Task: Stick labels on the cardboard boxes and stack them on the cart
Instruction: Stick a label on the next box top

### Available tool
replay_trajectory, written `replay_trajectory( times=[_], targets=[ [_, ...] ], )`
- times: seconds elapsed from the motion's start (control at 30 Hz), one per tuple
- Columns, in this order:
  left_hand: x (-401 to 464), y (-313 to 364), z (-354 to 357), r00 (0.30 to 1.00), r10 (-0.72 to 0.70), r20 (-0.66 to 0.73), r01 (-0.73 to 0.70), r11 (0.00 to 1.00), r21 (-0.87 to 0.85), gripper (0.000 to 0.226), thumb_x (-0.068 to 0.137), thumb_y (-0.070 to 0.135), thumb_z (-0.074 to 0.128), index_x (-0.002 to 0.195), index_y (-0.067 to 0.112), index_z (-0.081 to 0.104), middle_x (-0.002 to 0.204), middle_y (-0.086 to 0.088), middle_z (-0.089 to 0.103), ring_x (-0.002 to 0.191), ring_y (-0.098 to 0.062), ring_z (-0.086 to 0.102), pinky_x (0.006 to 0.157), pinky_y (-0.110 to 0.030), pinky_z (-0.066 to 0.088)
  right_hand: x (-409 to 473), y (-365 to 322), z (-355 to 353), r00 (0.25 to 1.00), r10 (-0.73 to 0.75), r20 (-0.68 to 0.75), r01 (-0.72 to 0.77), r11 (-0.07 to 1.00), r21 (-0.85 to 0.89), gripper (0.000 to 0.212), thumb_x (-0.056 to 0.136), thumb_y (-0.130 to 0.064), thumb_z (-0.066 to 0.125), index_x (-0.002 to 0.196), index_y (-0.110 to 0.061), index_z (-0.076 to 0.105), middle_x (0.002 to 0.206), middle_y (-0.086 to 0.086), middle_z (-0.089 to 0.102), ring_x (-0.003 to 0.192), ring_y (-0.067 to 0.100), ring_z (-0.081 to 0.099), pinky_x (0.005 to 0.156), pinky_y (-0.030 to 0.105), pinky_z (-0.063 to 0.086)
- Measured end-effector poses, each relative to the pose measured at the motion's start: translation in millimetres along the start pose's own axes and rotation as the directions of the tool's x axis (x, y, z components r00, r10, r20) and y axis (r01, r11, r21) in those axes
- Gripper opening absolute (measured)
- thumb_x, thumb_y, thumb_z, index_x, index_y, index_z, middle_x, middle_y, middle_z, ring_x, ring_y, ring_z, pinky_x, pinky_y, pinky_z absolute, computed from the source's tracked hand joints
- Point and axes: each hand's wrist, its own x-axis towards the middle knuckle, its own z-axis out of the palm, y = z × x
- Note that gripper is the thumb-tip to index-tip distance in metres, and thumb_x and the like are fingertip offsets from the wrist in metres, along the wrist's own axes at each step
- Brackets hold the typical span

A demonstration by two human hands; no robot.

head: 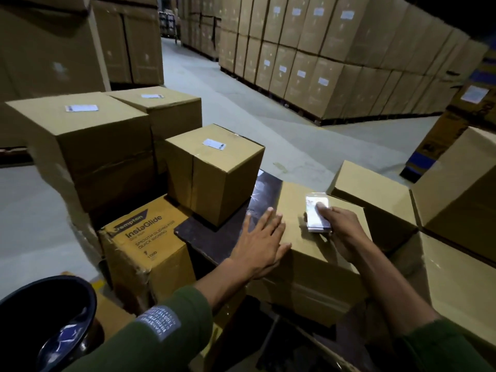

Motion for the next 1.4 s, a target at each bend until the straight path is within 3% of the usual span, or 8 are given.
replay_trajectory(
  times=[0.1, 0.23, 0.37, 0.6, 0.77, 0.97, 1.2, 1.4],
  targets=[
    [-21, -21, -4, 0.994, -0.098, -0.039, 0.098, 0.995, 0.013, 0.077, 0.095, 0.060, 0.001, 0.157, 0.014, 0.007, 0.165, -0.003, -0.005, 0.150, -0.017, -0.016, 0.121, -0.053, -0.003, -9, -8, 17, 0.998, 0.058, 0.000, -0.058, 0.995, 0.080, 0.026, 0.096, -0.015, 0.060, 0.111, 0.006, 0.062, 0.108, 0.029, 0.069, 0.085, 0.034, 0.066, 0.048, 0.027, 0.050],
    [-63, -69, -26, 0.964, -0.249, -0.097, 0.256, 0.964, 0.075, 0.070, 0.101, 0.056, 0.019, 0.157, 0.014, 0.007, 0.165, -0.006, -0.011, 0.149, -0.022, -0.019, 0.121, -0.053, 0.000, -23, -20, 71, 0.994, 0.069, 0.088, -0.076, 0.994, 0.073, 0.014, 0.095, -0.005, 0.056, 0.106, 0.002, 0.061, 0.092, 0.019, 0.067, 0.085, 0.032, 0.065, 0.078, 0.040, 0.052],
    [-121, -126, -36, 0.907, -0.381, -0.178, 0.403, 0.908, 0.114, 0.067, 0.101, 0.053, 0.026, 0.155, 0.014, 0.020, 0.166, -0.008, -0.001, 0.151, -0.025, -0.012, 0.121, -0.053, 0.002, -36, -23, 156, 0.972, 0.055, 0.229, -0.050, 0.998, -0.029, 0.015, 0.092, 0.000, 0.057, 0.104, 0.002, 0.065, 0.083, 0.014, 0.069, 0.066, 0.021, 0.066, 0.053, 0.028, 0.052],
    [-243, -208, -47, 0.768, -0.594, -0.238, 0.634, 0.757, 0.159, 0.066, 0.092, 0.048, 0.047, 0.144, 0.007, 0.045, 0.159, -0.014, 0.029, 0.149, -0.033, 0.018, 0.115, -0.059, 0.021, -66, 19, 306, 0.846, 0.019, 0.533, 0.208, 0.909, -0.362, 0.019, 0.085, 0.001, 0.058, 0.075, -0.010, 0.068, 0.069, 0.002, 0.072, 0.066, 0.016, 0.068, 0.056, 0.024, 0.055],
    [-354, -254, -42, 0.630, -0.739, -0.237, 0.776, 0.596, 0.205, 0.066, 0.084, 0.047, 0.046, 0.134, 0.005, 0.056, 0.151, -0.017, 0.042, 0.143, -0.036, 0.032, 0.110, -0.061, 0.029, -113, 70, 414, 0.720, -0.056, 0.692, 0.492, 0.744, -0.452, 0.004, 0.077, -0.014, 0.064, 0.074, -0.012, 0.067, 0.077, 0.008, 0.072, 0.078, 0.025, 0.070, 0.068, 0.041, 0.056],
    [-434, -281, -43, 0.523, -0.823, -0.222, 0.850, 0.485, 0.204, 0.063, 0.083, 0.046, 0.050, 0.130, 0.004, 0.059, 0.148, -0.017, 0.045, 0.142, -0.036, 0.032, 0.107, -0.062, 0.032, -148, 104, 492, 0.690, -0.078, 0.719, 0.603, 0.612, -0.512, 0.011, 0.078, -0.018, 0.068, 0.084, -0.010, 0.072, 0.083, 0.007, 0.073, 0.080, 0.021, 0.069, 0.065, 0.033, 0.051],
    [-458, -289, -35, 0.526, -0.827, -0.201, 0.849, 0.494, 0.188, 0.062, 0.085, 0.049, 0.041, 0.128, 0.007, 0.061, 0.146, -0.017, 0.048, 0.139, -0.037, 0.037, 0.105, -0.063, 0.035, -157, 120, 510, 0.676, -0.040, 0.735, 0.599, 0.611, -0.517, 0.013, 0.089, -0.025, 0.070, 0.099, -0.018, 0.075, 0.093, -0.003, 0.073, 0.086, 0.009, 0.066, 0.074, 0.024, 0.053],
    [-437, -286, -28, 0.592, -0.782, -0.197, 0.806, 0.564, 0.180, 0.060, 0.085, 0.047, 0.059, 0.132, 0.009, 0.056, 0.151, -0.014, 0.041, 0.144, -0.035, 0.030, 0.111, -0.061, 0.028, -150, 124, 481, 0.668, -0.099, 0.737, 0.632, 0.598, -0.493, 0.012, 0.091, -0.021, 0.068, 0.102, -0.020, 0.073, 0.097, -0.010, 0.071, 0.091, 0.003, 0.065, 0.071, 0.011, 0.047]
  ],
)
